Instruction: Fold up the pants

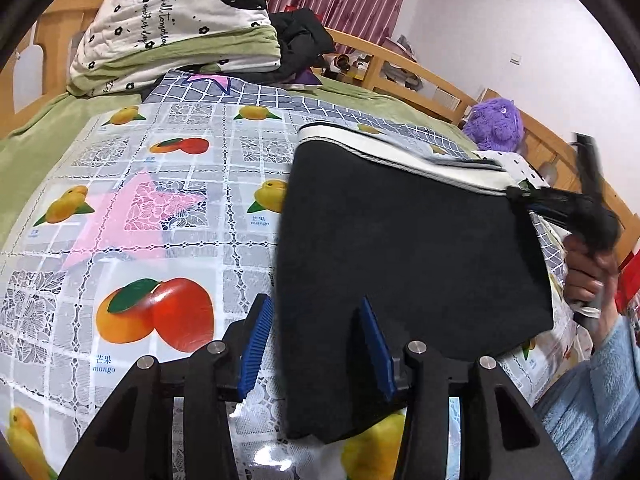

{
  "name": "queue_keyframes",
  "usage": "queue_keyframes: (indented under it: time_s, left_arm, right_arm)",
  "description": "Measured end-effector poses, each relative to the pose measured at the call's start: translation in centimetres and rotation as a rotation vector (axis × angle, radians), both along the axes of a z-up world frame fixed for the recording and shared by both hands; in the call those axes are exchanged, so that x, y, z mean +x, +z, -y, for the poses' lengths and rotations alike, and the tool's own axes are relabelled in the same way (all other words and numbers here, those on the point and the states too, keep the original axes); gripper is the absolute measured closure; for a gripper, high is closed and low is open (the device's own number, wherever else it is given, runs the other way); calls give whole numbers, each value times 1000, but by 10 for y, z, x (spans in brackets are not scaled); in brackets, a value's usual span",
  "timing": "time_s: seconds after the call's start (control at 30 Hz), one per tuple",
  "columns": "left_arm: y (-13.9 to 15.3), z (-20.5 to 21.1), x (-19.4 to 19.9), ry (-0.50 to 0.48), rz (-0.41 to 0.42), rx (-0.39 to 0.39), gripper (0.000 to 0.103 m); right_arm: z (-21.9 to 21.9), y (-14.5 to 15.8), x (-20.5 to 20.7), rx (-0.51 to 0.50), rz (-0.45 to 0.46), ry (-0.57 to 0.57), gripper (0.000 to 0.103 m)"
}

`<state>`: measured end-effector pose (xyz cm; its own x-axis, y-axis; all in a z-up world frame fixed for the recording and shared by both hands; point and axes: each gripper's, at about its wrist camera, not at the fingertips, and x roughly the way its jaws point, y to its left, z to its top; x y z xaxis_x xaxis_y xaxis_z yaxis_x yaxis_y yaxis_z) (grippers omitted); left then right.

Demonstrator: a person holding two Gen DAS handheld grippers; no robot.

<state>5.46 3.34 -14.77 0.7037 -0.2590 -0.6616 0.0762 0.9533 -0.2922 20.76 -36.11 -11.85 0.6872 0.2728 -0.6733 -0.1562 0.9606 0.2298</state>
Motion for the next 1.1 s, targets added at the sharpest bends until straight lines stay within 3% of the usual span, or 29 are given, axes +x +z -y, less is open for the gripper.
queue_keyframes:
  time_s: [0.07,0.13,0.17,0.27,0.4,0.63,0.8,1.0,1.03,1.1]
  left_arm:
    - [0,0,0,-5,1,-23,59]
    - [1,2,0,-11,1,-24,59]
    - [3,5,0,-16,6,-11,59]
    - [15,8,-3,-23,38,2,59]
    - [35,11,19,-40,41,2,56]
    - [28,20,97,-88,-52,26,56]
    - [8,11,145,-42,-147,31,56]
    - [-25,-5,161,-73,-228,-119,54]
    - [-28,-7,164,-81,-241,-145,56]
    - [-31,-10,166,-93,-246,-204,71]
  right_arm:
    - [6,-3,-8,2,-7,-23,88]
    - [1,-34,1,-89,-98,-54,85]
    - [-2,-42,3,-113,-96,-62,84]
    - [-1,-28,-6,-130,-62,-50,77]
    - [19,-29,-18,-82,-107,-85,56]
    - [21,-42,-3,-24,-155,-54,52]
    - [23,-45,15,1,-180,-31,54]
    - [23,-51,30,11,-191,-1,55]
    - [22,-51,31,13,-188,1,56]
    - [21,-52,34,16,-177,12,61]
